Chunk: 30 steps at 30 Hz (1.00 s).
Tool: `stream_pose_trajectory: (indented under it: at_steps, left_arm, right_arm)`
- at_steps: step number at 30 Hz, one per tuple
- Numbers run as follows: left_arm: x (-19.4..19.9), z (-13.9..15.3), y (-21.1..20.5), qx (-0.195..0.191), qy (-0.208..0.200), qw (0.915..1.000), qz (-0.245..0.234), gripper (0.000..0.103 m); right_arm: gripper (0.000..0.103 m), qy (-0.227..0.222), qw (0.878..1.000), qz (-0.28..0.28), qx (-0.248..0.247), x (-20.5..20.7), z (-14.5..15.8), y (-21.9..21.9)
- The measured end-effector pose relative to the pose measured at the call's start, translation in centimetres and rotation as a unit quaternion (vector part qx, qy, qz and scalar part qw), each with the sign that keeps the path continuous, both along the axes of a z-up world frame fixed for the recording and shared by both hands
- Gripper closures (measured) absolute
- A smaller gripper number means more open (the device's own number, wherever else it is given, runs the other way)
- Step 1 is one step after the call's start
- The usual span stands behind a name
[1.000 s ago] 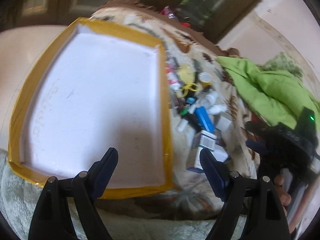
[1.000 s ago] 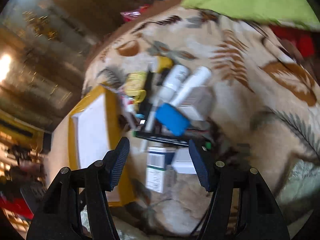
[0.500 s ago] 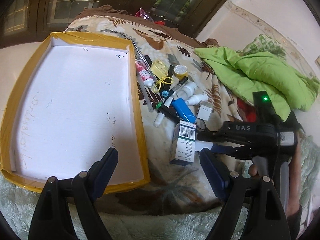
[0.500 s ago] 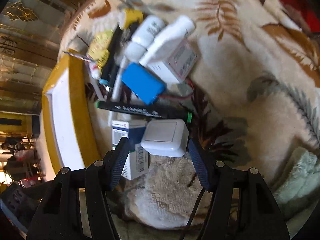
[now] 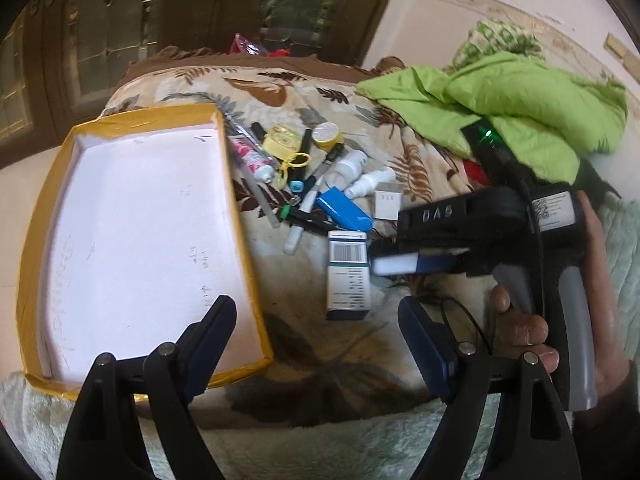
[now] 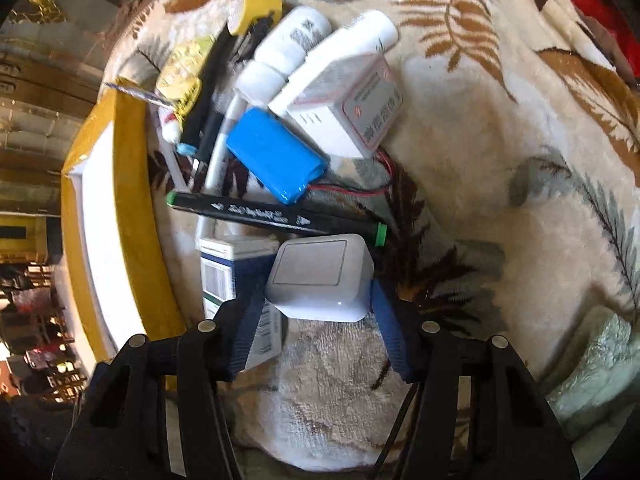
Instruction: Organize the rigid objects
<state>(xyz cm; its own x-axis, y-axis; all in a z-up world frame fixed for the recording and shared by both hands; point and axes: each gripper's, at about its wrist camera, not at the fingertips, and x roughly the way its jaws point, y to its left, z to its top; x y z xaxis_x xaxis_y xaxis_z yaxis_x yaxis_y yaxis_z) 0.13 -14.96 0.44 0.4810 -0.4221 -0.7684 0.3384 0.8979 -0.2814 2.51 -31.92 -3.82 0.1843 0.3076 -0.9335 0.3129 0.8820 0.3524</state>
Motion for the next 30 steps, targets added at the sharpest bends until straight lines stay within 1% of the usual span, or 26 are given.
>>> stream_pose_trajectory:
  at_steps: [3,5,7,8,9,10,11,12,13,14,15,16,17,19,20,23,25,26,28,30]
  left_arm:
    - [1.1,0.2,-0.8,-0.011,0.023,0.9996,-0.013,0.020]
    - [1.9,0.2,-1.4,-0.006,0.031,0.9994,-0.012,0.021]
    - [2.4,0.1,-2.3,0.002,0.039,0.9990,-0.020,0.030]
    - [2.8,-0.1,-2.9,0.009,0.046,0.9986,-0.024,0.031]
    - [3.1,-0.3,-3.5,0.018,0.053,0.9980,-0.030,0.037]
    - [3.3,-0.4,-4.2,0.027,0.057,0.9972,-0.039,0.039]
    - [3.6,-0.8,-5.2,0.052,0.061,0.9956,-0.047,0.039]
    - [3.8,-1.3,-5.8,0.068,0.066,0.9941,-0.053,0.040]
    - [4.0,-1.7,-6.4,0.074,0.072,0.9929,-0.058,0.044]
    - [4.7,-2.6,-6.9,0.080,0.089,0.9911,-0.058,0.045]
    - [5.2,-3.3,-7.0,0.082,0.102,0.9898,-0.056,0.052]
    - [5.6,-3.9,-7.1,0.077,0.116,0.9887,-0.054,0.061]
    - [6.2,-4.6,-7.3,0.068,0.133,0.9873,-0.055,0.063]
    - [6.5,-5.2,-7.5,0.066,0.144,0.9858,-0.055,0.068]
    - [6.5,-5.4,-7.6,0.071,0.144,0.9855,-0.056,0.068]
    - [6.2,-5.3,-7.2,0.063,0.142,0.9863,-0.055,0.068]
    - [6.3,-5.1,-6.8,0.052,0.149,0.9860,-0.054,0.069]
    - [6.1,-4.9,-6.3,0.038,0.152,0.9862,-0.053,0.069]
    - [5.7,-4.2,-5.8,0.023,0.149,0.9869,-0.056,0.069]
    - [5.0,-2.9,-4.2,0.006,0.140,0.9886,-0.055,0.069]
  right_arm:
    - [0.048,-0.026,0.999,-0.020,0.011,-0.1,0.8,-1.2]
    - [0.048,-0.036,0.999,-0.033,0.018,-0.2,1.0,-2.0]
    - [0.048,-0.041,0.998,-0.045,0.027,-0.3,1.0,-2.7]
    - [0.048,-0.042,0.997,-0.049,0.030,-0.4,0.9,-3.0]
    - [0.048,-0.045,0.997,-0.054,0.035,-0.4,0.8,-3.3]
    - [0.048,-0.049,0.996,-0.062,0.042,-0.4,0.8,-3.8]
    - [0.048,-0.051,0.995,-0.069,0.044,-0.6,1.2,-3.7]
    - [0.048,-0.053,0.995,-0.077,0.044,-0.5,1.3,-3.7]
    - [0.048,-0.056,0.994,-0.083,0.046,-0.6,1.3,-4.0]
    - [0.048,-0.059,0.993,-0.088,0.049,-0.8,1.3,-4.3]
    - [0.048,-0.062,0.992,-0.093,0.053,-0.9,1.3,-4.5]
    - [0.048,-0.064,0.992,-0.096,0.054,-0.8,1.1,-4.3]
    - [0.048,-0.064,0.992,-0.097,0.052,-0.8,1.1,-4.5]
    - [0.048,-0.064,0.992,-0.094,0.051,-0.7,1.0,-4.5]
    - [0.048,-0.064,0.992,-0.092,0.053,-0.6,0.9,-4.5]
    - [0.048,-0.067,0.992,-0.088,0.055,-0.6,0.8,-4.5]
    - [0.048,-0.072,0.992,-0.088,0.058,-0.5,0.9,-4.4]
    - [0.048,-0.075,0.991,-0.090,0.060,-0.6,0.9,-4.4]
    - [0.048,-0.082,0.990,-0.092,0.063,-0.8,1.1,-4.5]
    - [0.048,-0.091,0.990,-0.090,0.066,-0.8,1.4,-4.5]
